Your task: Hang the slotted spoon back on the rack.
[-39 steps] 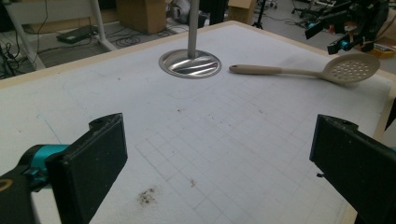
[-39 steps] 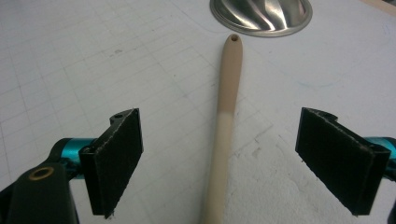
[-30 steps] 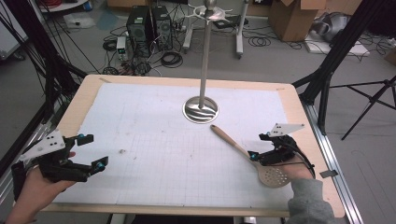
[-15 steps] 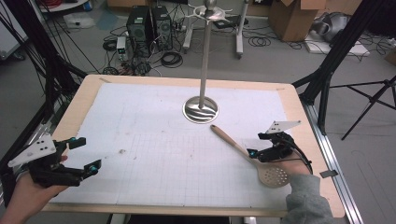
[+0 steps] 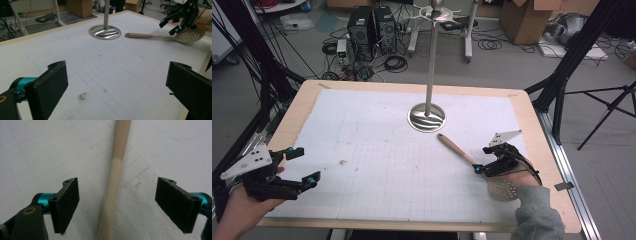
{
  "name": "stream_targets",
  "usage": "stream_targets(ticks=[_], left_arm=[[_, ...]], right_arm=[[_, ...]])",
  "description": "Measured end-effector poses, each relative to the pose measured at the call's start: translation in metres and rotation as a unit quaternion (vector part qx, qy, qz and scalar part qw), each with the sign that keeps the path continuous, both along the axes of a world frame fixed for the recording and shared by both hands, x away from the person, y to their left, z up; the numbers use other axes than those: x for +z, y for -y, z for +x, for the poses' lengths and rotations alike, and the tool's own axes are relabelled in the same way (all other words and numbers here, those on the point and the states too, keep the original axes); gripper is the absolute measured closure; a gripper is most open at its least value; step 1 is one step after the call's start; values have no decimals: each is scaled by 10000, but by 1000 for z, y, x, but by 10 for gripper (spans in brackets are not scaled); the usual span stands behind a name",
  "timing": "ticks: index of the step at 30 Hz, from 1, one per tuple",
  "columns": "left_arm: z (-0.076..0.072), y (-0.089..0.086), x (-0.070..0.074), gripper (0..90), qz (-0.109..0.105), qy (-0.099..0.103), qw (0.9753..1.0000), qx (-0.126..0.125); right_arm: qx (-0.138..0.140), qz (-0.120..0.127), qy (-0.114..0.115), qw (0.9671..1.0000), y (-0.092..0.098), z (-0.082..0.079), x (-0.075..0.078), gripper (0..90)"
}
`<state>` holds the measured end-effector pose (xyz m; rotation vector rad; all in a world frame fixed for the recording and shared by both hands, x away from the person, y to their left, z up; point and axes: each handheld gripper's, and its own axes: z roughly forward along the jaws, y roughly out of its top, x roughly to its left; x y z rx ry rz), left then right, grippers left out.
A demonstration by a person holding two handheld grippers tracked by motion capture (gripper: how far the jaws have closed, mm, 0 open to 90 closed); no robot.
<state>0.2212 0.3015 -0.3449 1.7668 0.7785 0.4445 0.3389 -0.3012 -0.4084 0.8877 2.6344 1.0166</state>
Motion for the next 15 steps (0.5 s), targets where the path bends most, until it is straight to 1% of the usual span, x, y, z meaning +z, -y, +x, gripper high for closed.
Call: stream_targets(ticks=[1,2,3,6,7,8,10,11,13,14,15], left_arm=[[0,0,0,44,0,0,10000,0],[0,0,-1,44,6,-5,10000,6],[0,0,-1,44,5,-11,10000,12],[0,1,-2,44,27,-29,10000,-5],[0,1,-2,44,27,-29,10000,-5],[0,2,-2,45,18,-32,10000,-6],[0,2,-2,44,28,-25,10000,-14],[0,2,-1,44,29,-27,10000,-14],[0,2,-2,44,19,-33,10000,-6],[0,1,-2,44,24,-38,10000,-3],[0,1,-2,45,24,-38,10000,-3]], right_arm=[[0,0,0,10000,0,0,0,197],[59,9,-58,10000,-1,0,-1,222],[65,-7,-87,9999,-1,1,-1,226],[74,-127,-219,9997,-2,2,-5,254],[74,-127,-219,9997,-2,2,-5,254],[100,-246,-275,9993,-3,2,-7,273],[85,-248,-304,9992,-4,2,-7,282],[116,-253,-335,9991,-5,2,-7,310],[121,-289,-351,9989,-6,2,-8,322],[138,-327,-411,9985,-6,2,-9,357],[138,-327,-411,9985,-6,2,-9,357]])
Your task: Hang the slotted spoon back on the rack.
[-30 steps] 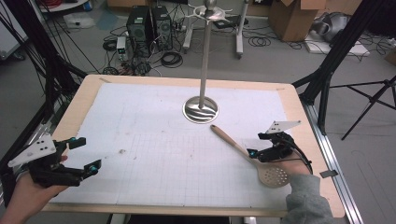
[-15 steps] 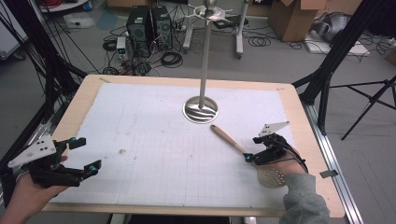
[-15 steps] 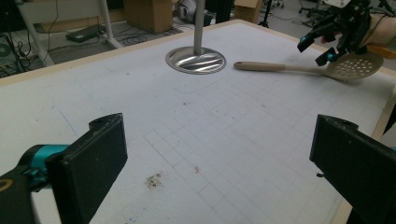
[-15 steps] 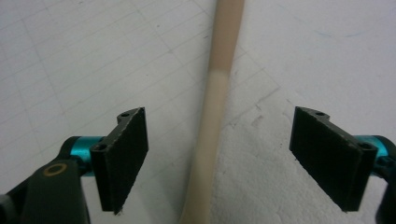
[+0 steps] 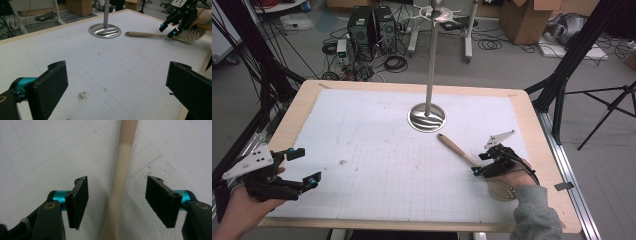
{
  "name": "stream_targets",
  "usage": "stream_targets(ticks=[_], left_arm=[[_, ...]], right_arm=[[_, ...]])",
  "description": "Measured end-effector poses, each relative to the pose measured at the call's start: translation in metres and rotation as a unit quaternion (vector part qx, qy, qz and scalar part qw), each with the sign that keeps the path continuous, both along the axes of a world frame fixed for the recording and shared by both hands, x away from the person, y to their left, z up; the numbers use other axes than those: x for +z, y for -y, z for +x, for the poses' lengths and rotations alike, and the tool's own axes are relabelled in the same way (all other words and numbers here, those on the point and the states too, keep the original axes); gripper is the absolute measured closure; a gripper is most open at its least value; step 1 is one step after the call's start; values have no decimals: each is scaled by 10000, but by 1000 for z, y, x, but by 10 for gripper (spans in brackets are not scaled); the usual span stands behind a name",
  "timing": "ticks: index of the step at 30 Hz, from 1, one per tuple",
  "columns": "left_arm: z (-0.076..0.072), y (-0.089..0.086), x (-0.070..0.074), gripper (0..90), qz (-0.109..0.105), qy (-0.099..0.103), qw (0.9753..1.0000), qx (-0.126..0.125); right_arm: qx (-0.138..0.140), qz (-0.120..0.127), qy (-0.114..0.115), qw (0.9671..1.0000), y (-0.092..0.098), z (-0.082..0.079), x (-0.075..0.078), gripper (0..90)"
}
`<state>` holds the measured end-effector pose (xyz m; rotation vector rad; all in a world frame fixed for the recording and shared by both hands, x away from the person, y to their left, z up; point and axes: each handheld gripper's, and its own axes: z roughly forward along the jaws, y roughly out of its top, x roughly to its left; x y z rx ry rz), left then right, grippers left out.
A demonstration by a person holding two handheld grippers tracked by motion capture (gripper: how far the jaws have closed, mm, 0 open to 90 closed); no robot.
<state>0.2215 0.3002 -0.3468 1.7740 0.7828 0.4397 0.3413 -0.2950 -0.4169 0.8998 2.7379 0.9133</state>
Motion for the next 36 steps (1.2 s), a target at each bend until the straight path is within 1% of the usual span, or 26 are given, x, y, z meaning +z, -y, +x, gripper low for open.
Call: stream_targets(ticks=[1,4,5,6,8,10,11,13,15,16,17,18,19,20,21,25,27,28,29,31,33,34,36], left_arm=[[0,0,0,45,-2,-7,10000,6],[0,0,-1,45,5,-10,10000,3],[1,0,-1,44,6,-19,10000,0],[1,0,-1,44,6,-19,10000,0],[1,0,-2,44,17,-29,10000,-6],[1,0,-2,44,31,-32,10000,-6],[1,0,-2,45,27,-33,10000,-5],[1,0,-2,45,25,-37,10000,-4],[1,0,-2,44,9,-42,10000,8],[1,0,-2,44,4,-46,10000,11],[1,-1,-3,45,18,-48,10000,9],[1,-1,-3,45,16,-56,10000,15],[1,-1,-3,44,2,-58,10000,24],[1,-1,-3,44,3,-62,10000,23],[1,-1,-3,44,3,-74,10000,24],[1,0,-4,45,19,-75,10000,7],[1,0,-4,44,22,-73,10000,-7],[1,0,-4,44,27,-76,10000,-12],[1,0,-4,44,27,-76,10000,-12],[1,0,-4,45,33,-82,10000,-14],[1,0,-4,44,32,-80,10000,-16],[1,0,-4,45,21,-77,10000,-8],[1,0,-4,44,15,-76,10000,-1]], right_arm=[[0,-29,-74,10000,0,0,-1,390],[1,-62,-145,9999,-1,0,-2,421],[23,-87,-164,9998,-1,0,-2,466],[23,-87,-164,9998,-1,0,-2,466],[31,-104,-216,9997,-1,-1,-2,508],[25,-105,-228,9997,0,-2,-3,519],[-9,-119,-273,9996,1,-3,-4,548],[-3,-133,-274,9995,1,-3,-4,554],[-33,-168,-251,9995,1,-3,-5,585],[-33,-168,-251,9995,1,-3,-5,585],[-56,-200,-236,9995,1,-3,-5,608],[-56,-200,-236,9995,1,-3,-5,608],[-65,-263,-227,9994,0,-4,-5,635],[-65,-263,-227,9994,0,-4,-5,635],[-85,-289,-175,9994,1,-5,-5,656],[-155,-335,-170,9992,0,-5,-5,678],[-163,-331,-174,9992,0,-5,-6,680],[-226,-333,-174,9990,0,-6,-6,696],[-226,-333,-174,9990,0,-6,-6,696],[-274,-339,-109,9990,0,-7,-6,729],[-272,-332,-117,9990,0,-7,-6,735],[-335,-333,-137,9988,-1,-7,-6,743],[-341,-345,-131,9987,-1,-7,-5,752]])
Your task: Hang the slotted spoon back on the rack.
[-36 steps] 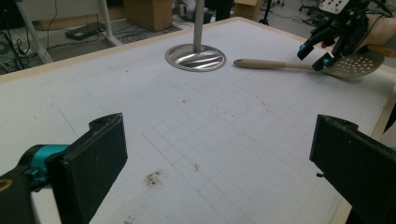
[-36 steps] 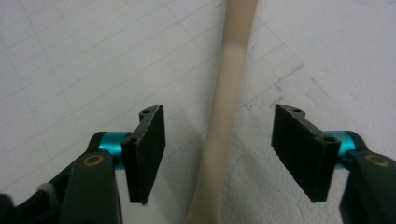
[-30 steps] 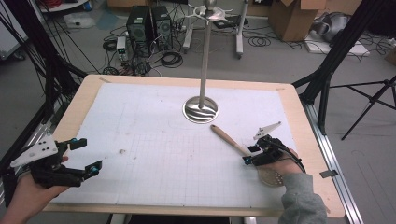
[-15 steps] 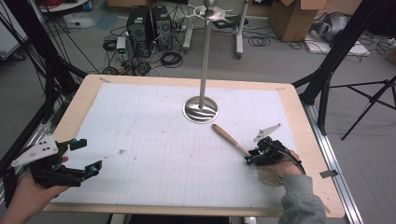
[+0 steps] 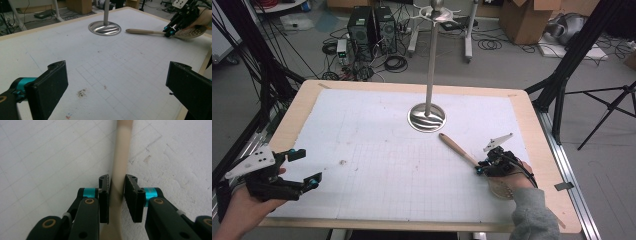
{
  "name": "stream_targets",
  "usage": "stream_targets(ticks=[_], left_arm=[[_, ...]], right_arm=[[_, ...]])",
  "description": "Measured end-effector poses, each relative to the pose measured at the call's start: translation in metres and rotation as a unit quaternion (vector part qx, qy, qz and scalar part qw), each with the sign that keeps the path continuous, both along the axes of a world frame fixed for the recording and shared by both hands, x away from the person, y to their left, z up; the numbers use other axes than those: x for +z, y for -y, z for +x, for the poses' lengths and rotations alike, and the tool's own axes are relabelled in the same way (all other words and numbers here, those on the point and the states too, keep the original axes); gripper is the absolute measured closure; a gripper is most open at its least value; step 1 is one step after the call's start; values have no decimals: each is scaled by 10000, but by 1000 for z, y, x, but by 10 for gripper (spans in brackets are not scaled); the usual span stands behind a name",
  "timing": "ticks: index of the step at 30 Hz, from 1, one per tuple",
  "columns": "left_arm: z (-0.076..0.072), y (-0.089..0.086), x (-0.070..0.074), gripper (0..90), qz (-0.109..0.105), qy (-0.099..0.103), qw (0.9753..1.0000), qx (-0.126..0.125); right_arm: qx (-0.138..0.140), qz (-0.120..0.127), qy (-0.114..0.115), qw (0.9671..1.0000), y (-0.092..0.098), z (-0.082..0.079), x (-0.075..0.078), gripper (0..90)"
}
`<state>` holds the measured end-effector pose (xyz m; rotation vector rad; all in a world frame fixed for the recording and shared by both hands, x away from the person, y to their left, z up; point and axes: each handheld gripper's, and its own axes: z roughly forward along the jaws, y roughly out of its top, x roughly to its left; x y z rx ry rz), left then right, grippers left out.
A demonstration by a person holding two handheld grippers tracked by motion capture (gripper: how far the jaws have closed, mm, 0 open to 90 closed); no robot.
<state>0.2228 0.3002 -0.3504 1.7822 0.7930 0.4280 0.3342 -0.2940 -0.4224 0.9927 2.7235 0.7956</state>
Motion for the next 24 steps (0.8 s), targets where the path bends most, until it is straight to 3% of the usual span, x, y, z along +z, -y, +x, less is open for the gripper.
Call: stream_targets(ticks=[14,20,21,24], left_arm=[[0,0,1,44,-13,10,10000,-10],[0,0,1,45,-19,16,10000,-6],[0,0,1,45,-39,18,10000,-4],[0,0,1,44,-39,31,10000,-17]], right_arm=[[107,78,39,9999,3,0,1,783],[23,558,169,9983,13,1,10,784],[30,796,238,9965,17,1,14,783],[28,932,317,9951,19,1,20,784]])
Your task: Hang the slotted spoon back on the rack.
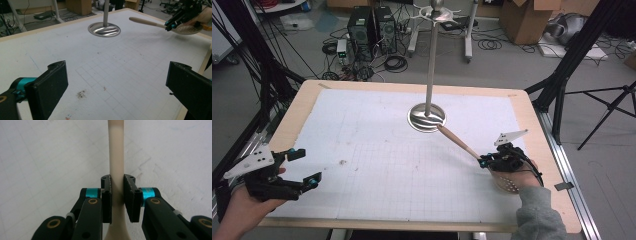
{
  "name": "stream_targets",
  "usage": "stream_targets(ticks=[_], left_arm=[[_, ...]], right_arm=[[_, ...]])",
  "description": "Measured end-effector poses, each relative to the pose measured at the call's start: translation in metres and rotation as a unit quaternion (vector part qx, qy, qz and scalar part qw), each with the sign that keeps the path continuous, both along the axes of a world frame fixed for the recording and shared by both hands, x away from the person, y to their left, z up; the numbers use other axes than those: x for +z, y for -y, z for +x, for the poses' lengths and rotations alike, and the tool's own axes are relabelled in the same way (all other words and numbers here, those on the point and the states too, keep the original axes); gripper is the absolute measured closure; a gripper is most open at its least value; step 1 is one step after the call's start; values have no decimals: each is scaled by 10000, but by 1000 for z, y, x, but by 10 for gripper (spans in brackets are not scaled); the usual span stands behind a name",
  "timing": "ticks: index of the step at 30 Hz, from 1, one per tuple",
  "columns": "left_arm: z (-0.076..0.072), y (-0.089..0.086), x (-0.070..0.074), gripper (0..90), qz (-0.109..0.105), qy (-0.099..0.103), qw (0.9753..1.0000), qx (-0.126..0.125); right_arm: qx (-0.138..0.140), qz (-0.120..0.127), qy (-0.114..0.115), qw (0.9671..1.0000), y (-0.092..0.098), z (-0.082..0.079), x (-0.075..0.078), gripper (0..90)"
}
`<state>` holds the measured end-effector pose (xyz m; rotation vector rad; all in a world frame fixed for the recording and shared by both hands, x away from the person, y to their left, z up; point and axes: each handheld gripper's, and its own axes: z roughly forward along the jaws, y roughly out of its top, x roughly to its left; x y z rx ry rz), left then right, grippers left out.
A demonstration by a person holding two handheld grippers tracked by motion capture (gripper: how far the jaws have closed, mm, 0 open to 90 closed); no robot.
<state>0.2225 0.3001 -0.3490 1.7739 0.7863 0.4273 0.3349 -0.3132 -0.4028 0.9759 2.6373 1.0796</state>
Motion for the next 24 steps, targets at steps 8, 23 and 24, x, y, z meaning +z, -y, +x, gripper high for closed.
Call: stream_targets(ticks=[8,23,24], left_arm=[[0,1,0,44,-45,-1,10000,-44],[-1,1,1,44,-142,25,9999,-53],[0,1,0,45,-141,23,9999,-62]], right_arm=[[122,406,256,9988,3,0,22,783],[91,735,703,9948,15,3,84,783],[74,765,736,9943,16,3,88,783]])
